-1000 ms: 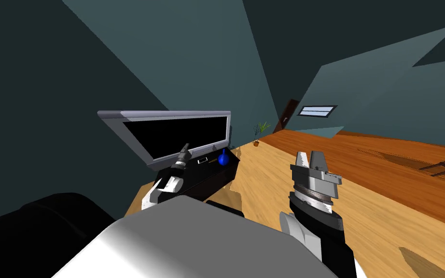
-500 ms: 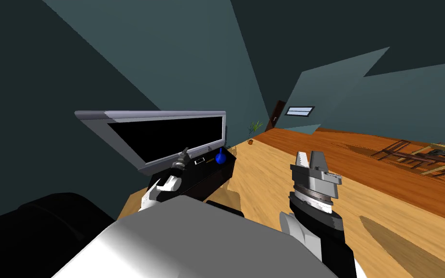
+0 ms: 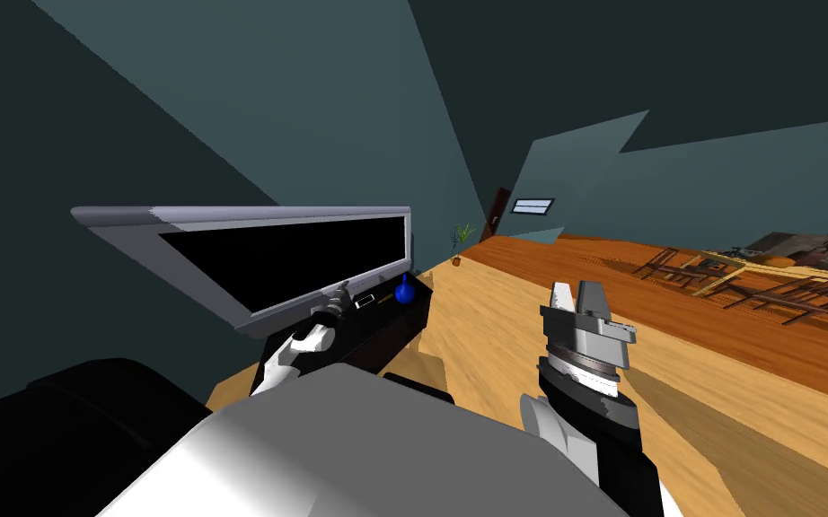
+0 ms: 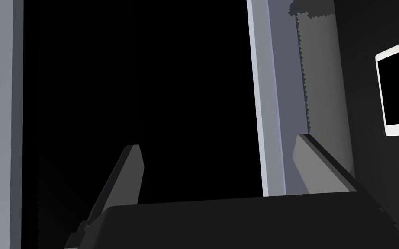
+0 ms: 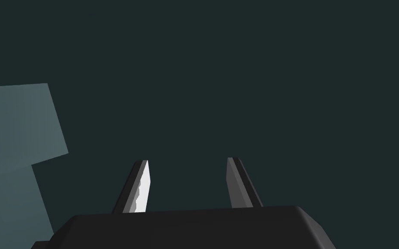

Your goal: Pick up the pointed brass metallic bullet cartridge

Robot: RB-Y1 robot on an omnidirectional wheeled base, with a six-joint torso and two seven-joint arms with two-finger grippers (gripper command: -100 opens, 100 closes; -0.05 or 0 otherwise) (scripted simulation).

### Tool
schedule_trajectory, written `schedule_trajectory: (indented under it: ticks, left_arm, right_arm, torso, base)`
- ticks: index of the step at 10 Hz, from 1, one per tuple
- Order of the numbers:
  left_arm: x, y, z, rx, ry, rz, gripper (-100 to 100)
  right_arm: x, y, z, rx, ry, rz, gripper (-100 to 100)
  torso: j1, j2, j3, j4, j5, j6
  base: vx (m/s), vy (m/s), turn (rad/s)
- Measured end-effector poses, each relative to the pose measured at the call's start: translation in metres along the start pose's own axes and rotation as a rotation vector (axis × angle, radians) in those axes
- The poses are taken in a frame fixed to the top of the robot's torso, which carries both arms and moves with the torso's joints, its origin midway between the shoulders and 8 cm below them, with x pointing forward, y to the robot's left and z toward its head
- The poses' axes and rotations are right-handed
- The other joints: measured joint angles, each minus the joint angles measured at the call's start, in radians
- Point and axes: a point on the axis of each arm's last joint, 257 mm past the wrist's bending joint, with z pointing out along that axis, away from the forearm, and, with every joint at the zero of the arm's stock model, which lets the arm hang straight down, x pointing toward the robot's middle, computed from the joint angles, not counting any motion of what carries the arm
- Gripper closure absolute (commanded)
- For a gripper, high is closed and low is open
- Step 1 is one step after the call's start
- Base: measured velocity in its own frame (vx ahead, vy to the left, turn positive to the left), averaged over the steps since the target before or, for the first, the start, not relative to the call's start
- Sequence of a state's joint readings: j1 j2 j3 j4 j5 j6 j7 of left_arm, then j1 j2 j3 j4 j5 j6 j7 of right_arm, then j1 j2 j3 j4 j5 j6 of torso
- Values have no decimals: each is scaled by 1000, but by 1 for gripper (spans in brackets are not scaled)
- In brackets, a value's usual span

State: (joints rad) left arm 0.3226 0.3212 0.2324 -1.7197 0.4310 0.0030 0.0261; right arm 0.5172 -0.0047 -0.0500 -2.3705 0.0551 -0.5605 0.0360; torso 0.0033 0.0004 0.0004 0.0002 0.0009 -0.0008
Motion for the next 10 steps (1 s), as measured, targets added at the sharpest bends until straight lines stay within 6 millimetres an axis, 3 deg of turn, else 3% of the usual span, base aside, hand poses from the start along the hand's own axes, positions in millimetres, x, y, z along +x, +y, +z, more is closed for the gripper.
schedule_trajectory:
  ticks: [3,10]
  left_arm:
    - [-38,43,1,-119,-53,-45,-100]
    - [-90,121,-10,-356,-158,-159,-100]
  right_arm:
    - [0,0,0,0,0,0,0]
    - [0,0,0,0,0,0,0]
  torso:
    - [0,-1,0,0,0,1]
    - [0,-3,-2,-1,0,1]
  base:
    - [-18,19,-195]
    - [3,16,-171]
